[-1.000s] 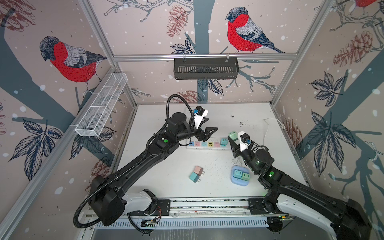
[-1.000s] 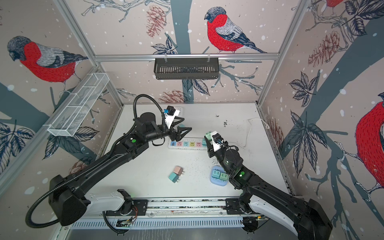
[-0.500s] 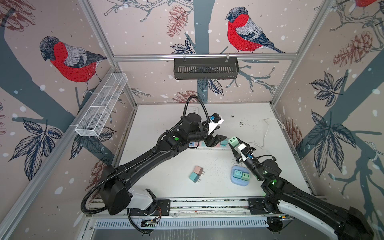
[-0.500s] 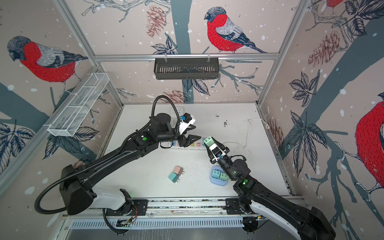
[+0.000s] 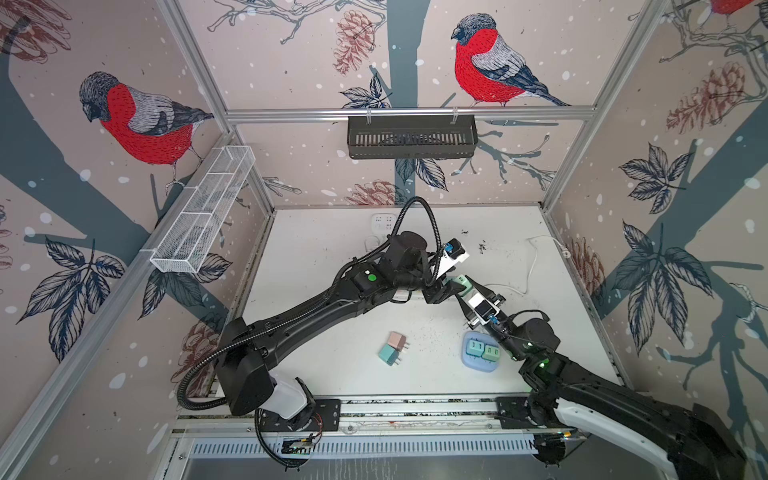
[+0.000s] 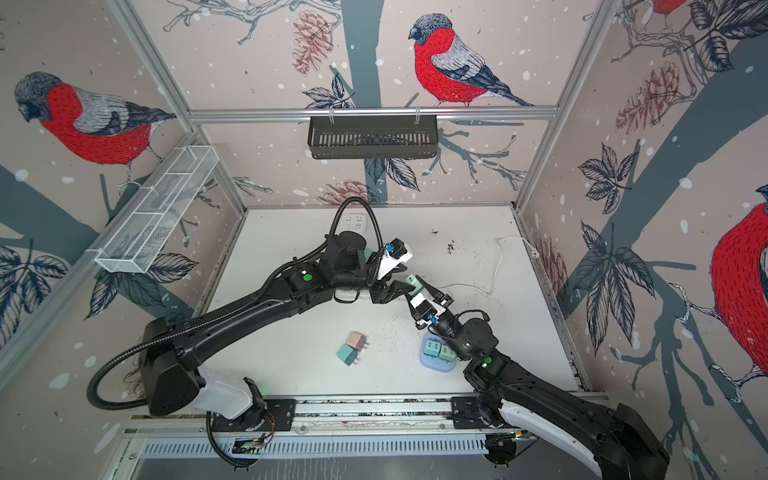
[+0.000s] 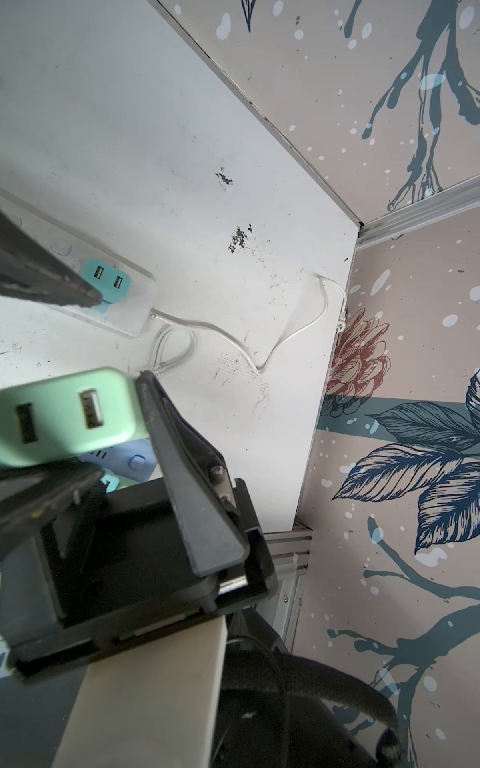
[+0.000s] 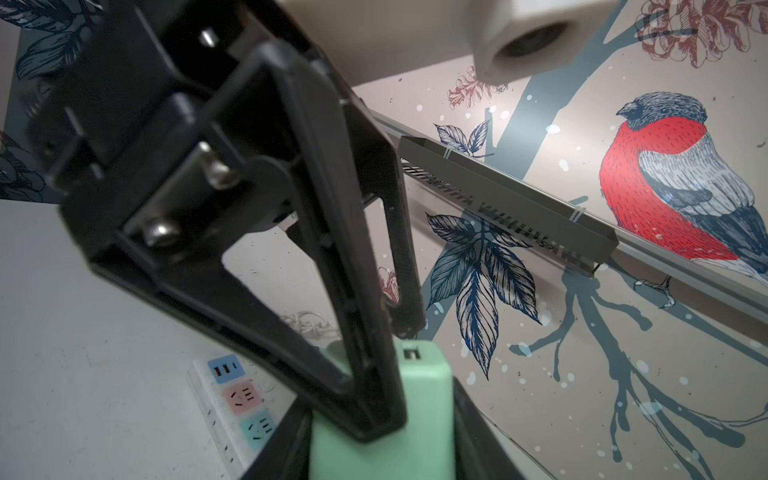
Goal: Insert the plug
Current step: 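Close the left gripper on the light green adapter held by the right gripper, then open and withdraw the right gripper while the left gripper carries the adapter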
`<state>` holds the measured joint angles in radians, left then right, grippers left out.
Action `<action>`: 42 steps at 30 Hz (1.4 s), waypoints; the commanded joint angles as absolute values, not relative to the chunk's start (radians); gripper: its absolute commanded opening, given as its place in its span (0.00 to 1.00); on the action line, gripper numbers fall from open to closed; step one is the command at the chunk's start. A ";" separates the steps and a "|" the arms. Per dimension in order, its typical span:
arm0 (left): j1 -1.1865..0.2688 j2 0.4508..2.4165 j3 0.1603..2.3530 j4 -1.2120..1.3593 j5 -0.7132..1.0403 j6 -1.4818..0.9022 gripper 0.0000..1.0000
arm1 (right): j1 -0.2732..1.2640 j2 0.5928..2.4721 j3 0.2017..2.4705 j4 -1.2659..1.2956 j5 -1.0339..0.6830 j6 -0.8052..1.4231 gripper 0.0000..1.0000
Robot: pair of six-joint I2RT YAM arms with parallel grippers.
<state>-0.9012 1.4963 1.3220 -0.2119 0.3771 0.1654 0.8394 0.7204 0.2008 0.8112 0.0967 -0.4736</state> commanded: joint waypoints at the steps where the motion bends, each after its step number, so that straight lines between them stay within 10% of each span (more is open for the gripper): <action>1: -0.911 1.518 1.351 -0.243 0.314 0.199 0.57 | 0.844 0.714 0.198 0.894 0.077 -0.490 0.03; 9: -0.928 1.557 1.374 -0.268 0.309 0.208 0.43 | 0.845 0.729 0.199 0.908 0.103 -0.482 0.03; 18: -0.936 1.573 1.398 -0.281 0.281 0.213 0.00 | 0.845 0.717 0.202 0.910 0.122 -0.469 0.22; 21: -0.936 1.543 1.362 -0.237 0.265 0.209 0.00 | 0.845 0.718 0.191 0.923 0.138 -0.462 0.44; 22: -0.936 1.535 1.355 -0.229 0.259 0.204 0.00 | 0.845 0.717 0.186 0.928 0.144 -0.460 0.99; 42: -0.839 1.232 1.068 0.041 0.196 0.229 0.00 | 0.702 0.733 0.137 0.901 0.180 -0.251 1.00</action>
